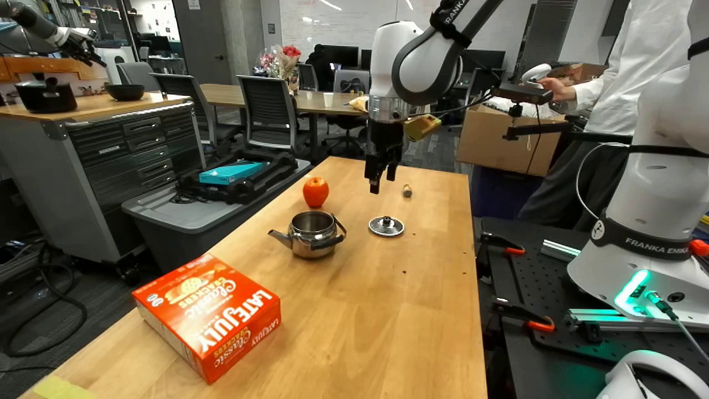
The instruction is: Pick up the lid from the table and put it on the kettle.
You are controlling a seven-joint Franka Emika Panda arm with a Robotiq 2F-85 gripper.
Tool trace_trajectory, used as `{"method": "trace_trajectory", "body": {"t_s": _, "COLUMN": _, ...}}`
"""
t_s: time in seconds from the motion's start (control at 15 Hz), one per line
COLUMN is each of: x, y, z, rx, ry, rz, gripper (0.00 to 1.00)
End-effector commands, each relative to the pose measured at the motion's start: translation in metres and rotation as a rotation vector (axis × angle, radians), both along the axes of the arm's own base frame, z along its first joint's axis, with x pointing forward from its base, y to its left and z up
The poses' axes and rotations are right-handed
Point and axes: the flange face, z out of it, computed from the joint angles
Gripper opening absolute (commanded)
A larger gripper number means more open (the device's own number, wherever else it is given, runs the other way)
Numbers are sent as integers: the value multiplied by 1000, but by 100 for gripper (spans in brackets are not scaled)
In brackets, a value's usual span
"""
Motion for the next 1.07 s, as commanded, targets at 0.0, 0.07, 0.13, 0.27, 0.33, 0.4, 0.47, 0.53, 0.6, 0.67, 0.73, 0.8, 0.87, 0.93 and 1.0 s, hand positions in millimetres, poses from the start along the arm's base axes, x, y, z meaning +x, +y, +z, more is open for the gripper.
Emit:
{"method": "trace_trajectory", "body": {"t_s": 0.0, "x": 0, "y": -11, "z": -16, "rx": -12, "ry": 11, "rz": -8, "gripper": 100}}
{"method": "trace_trajectory", "body": {"t_s": 0.07, "x": -2, "y": -13, "z": -21, "rx": -9, "ry": 22, "rz": -14, "gripper": 100}}
{"method": "trace_trajectory", "body": {"t_s": 0.13, "x": -3, "y": -15, "z": -25, "rx": -10, "ry": 25, "rz": -17, "gripper": 100}}
{"method": "trace_trajectory", "body": {"t_s": 0.27, "x": -6, "y": -17, "z": -31, "rx": -12, "ry": 37, "rz": -18, "gripper": 100}}
{"method": "trace_trajectory", "body": {"t_s": 0.33, "x": -6, "y": -18, "z": -34, "rx": -12, "ry": 42, "rz": -21, "gripper": 100}}
{"method": "trace_trajectory", "body": {"t_s": 0.4, "x": -7, "y": -19, "z": -36, "rx": -15, "ry": 43, "rz": -22, "gripper": 100}}
{"method": "trace_trajectory", "body": {"t_s": 0.47, "x": -7, "y": -21, "z": -39, "rx": -16, "ry": 47, "rz": -24, "gripper": 100}}
{"method": "trace_trajectory", "body": {"t_s": 0.53, "x": -7, "y": -22, "z": -42, "rx": -17, "ry": 51, "rz": -24, "gripper": 100}}
{"method": "trace_trajectory", "body": {"t_s": 0.6, "x": -7, "y": -22, "z": -44, "rx": -16, "ry": 54, "rz": -21, "gripper": 100}}
{"method": "trace_trajectory", "body": {"t_s": 0.67, "x": -7, "y": -23, "z": -48, "rx": -16, "ry": 55, "rz": -14, "gripper": 100}}
{"method": "trace_trajectory", "body": {"t_s": 0.73, "x": -7, "y": -23, "z": -51, "rx": -17, "ry": 56, "rz": -10, "gripper": 100}}
{"method": "trace_trajectory", "body": {"t_s": 0.8, "x": -7, "y": -22, "z": -55, "rx": -18, "ry": 58, "rz": -6, "gripper": 100}}
{"method": "trace_trajectory", "body": {"t_s": 0.87, "x": -6, "y": -22, "z": -58, "rx": -20, "ry": 59, "rz": -6, "gripper": 100}}
{"method": "trace_trajectory", "body": {"t_s": 0.93, "x": -7, "y": -22, "z": -62, "rx": -22, "ry": 61, "rz": -4, "gripper": 100}}
{"method": "trace_trajectory", "body": {"t_s": 1.0, "x": -7, "y": -22, "z": -65, "rx": -24, "ry": 61, "rz": -3, "gripper": 100}}
